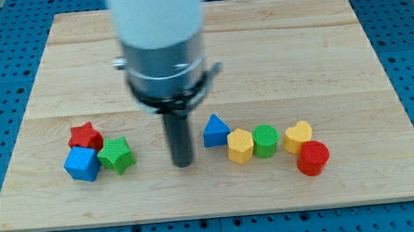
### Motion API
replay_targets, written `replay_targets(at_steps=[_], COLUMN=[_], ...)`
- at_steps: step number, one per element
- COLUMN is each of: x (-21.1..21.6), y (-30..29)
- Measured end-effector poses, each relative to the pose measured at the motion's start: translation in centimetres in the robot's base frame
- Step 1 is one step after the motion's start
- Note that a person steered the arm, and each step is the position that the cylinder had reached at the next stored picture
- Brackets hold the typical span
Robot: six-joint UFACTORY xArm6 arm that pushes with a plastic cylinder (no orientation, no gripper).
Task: Point at the bottom center of the board
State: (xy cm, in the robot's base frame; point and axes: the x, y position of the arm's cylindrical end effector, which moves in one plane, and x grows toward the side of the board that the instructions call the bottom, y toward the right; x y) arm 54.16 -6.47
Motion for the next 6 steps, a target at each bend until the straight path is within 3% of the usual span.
replay_targets(at_steps=[1,2,3,4,5,6], x=[-3.2,-5.6,-0.4,0.7,-3.1,-3.2], y=[-1.3,4.7,12.6,13.9,6.1,2.3])
